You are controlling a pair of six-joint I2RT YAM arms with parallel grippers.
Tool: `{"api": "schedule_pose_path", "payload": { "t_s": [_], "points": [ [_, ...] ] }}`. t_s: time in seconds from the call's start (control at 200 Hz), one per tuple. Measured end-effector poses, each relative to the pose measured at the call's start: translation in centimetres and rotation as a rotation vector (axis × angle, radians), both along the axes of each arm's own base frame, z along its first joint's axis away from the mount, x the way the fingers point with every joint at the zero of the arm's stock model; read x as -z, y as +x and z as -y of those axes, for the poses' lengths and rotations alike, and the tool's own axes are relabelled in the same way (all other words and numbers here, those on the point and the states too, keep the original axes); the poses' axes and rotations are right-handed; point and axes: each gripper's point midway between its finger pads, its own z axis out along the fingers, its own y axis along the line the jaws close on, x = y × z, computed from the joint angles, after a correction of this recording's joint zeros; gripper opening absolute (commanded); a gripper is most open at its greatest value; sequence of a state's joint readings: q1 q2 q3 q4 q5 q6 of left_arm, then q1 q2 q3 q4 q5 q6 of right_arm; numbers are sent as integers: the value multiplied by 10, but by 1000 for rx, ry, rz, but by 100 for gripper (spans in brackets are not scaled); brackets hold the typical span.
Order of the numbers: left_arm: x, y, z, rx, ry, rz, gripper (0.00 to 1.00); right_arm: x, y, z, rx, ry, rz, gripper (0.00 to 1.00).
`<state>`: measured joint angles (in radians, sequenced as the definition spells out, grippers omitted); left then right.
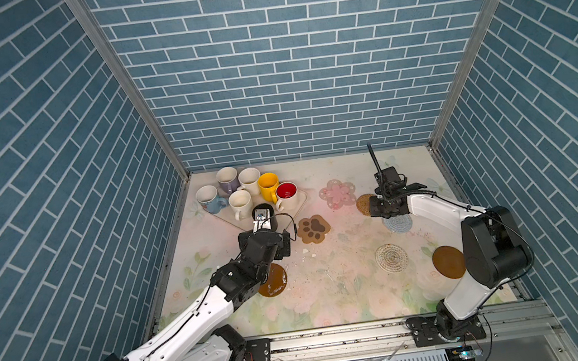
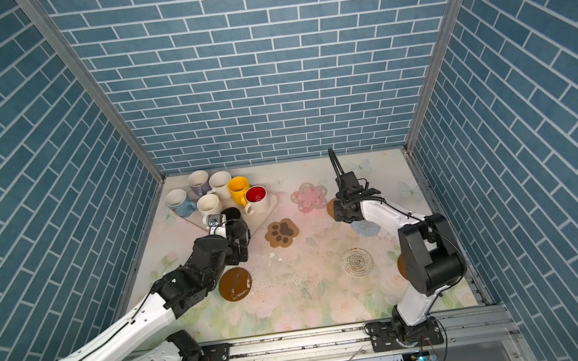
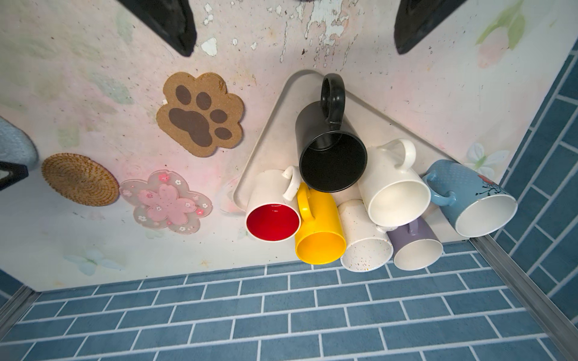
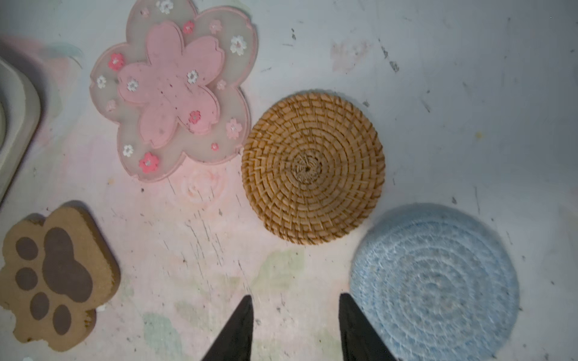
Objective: Place cups on coasters
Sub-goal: Move the coaster to the top-right of the table.
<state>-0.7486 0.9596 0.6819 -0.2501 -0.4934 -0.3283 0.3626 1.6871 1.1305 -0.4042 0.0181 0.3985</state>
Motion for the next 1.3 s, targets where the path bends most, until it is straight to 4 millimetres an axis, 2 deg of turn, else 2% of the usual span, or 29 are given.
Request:
{"api": "schedule_pose_path", "payload": {
  "t_s": [0.33, 0.565, 0.7, 0.96, 1.1, 1.3],
  "points": [
    [2, 9, 8, 0, -9, 12, 99, 22, 41, -10, 8, -26, -23, 39],
    [8, 13, 15, 10, -16, 2, 99, 42, 57, -1, 39, -55, -55, 37],
    [14, 15, 19, 19, -19, -12, 99, 54, 66, 12, 74, -61, -80, 34],
    [22, 16, 25, 29, -26, -34, 99, 54, 82, 39, 136, -82, -75, 33],
    [27, 20, 30, 35, -24, -48, 99, 54, 94, 63, 190, -93, -73, 32],
    [28, 32, 52, 75, -49, -64, 99, 54, 115, 96, 261, -93, -71, 32]
  ]
}}
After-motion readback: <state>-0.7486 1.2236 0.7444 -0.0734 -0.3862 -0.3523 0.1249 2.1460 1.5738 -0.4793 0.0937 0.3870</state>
